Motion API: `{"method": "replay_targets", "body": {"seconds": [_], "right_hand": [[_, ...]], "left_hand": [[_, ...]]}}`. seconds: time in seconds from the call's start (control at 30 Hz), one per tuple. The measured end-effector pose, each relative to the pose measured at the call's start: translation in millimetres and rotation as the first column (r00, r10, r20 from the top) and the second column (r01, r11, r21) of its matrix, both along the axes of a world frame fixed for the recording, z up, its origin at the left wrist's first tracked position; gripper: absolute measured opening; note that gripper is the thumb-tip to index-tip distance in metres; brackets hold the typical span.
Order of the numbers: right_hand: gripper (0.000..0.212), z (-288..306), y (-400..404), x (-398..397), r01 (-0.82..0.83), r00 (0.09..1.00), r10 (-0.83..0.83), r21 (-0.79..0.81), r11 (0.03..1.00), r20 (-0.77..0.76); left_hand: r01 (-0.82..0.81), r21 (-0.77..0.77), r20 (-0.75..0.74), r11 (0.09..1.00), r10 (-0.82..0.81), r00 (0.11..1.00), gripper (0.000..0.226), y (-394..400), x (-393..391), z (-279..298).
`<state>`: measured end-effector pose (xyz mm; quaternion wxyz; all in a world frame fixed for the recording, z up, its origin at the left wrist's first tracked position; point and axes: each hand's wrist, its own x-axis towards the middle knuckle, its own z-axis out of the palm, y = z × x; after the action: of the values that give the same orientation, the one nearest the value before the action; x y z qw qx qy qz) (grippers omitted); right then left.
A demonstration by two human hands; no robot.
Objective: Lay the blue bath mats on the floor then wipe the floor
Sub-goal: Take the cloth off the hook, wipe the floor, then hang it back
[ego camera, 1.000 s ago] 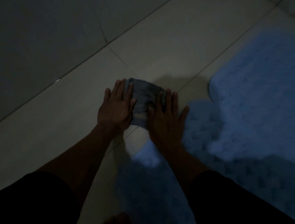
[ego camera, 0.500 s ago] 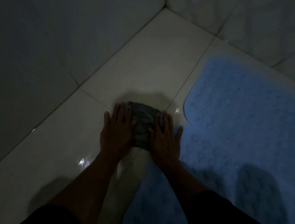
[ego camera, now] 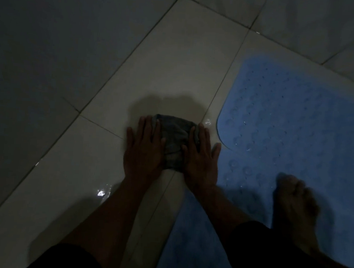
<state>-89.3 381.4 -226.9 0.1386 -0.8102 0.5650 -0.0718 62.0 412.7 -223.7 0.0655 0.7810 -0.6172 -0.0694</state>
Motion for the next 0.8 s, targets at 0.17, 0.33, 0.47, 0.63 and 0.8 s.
{"method": "replay_targets", "body": {"seconds": [0.17, 0.33, 0.47, 0.63, 0.8], "right_hand": [[0.056, -6, -29, -9, -0.020, 0.996, 0.011, -0.108, 0.994, -0.085], [0.060, -2, -57, -16, -0.053, 0.996, 0.045, -0.113, 0.992, -0.072], [0.070, 4, -81, -23, -0.055, 0.997, 0.048, -0.099, 0.994, -0.066], [0.066, 7, -112, -30, -0.017, 0.999, 0.014, -0.069, 0.998, -0.047], [0.072, 15, -140, -38, 0.024, 0.998, -0.018, 0.100, 0.995, -0.064]], "left_hand": [[0.012, 0.068, 0.019, 0.998, -0.014, 1.000, 0.057, -28, -6, 6], [0.002, 0.135, 0.001, 0.991, -0.002, 1.000, 0.057, -56, -13, 9], [0.006, 0.124, 0.008, 0.992, -0.007, 1.000, 0.058, -78, -23, 9], [0.045, 0.163, 0.011, 0.986, -0.048, 0.999, 0.059, -113, -29, 10], [0.063, 0.173, -0.027, 0.983, -0.059, 0.998, 0.061, -152, -32, 12]]}}
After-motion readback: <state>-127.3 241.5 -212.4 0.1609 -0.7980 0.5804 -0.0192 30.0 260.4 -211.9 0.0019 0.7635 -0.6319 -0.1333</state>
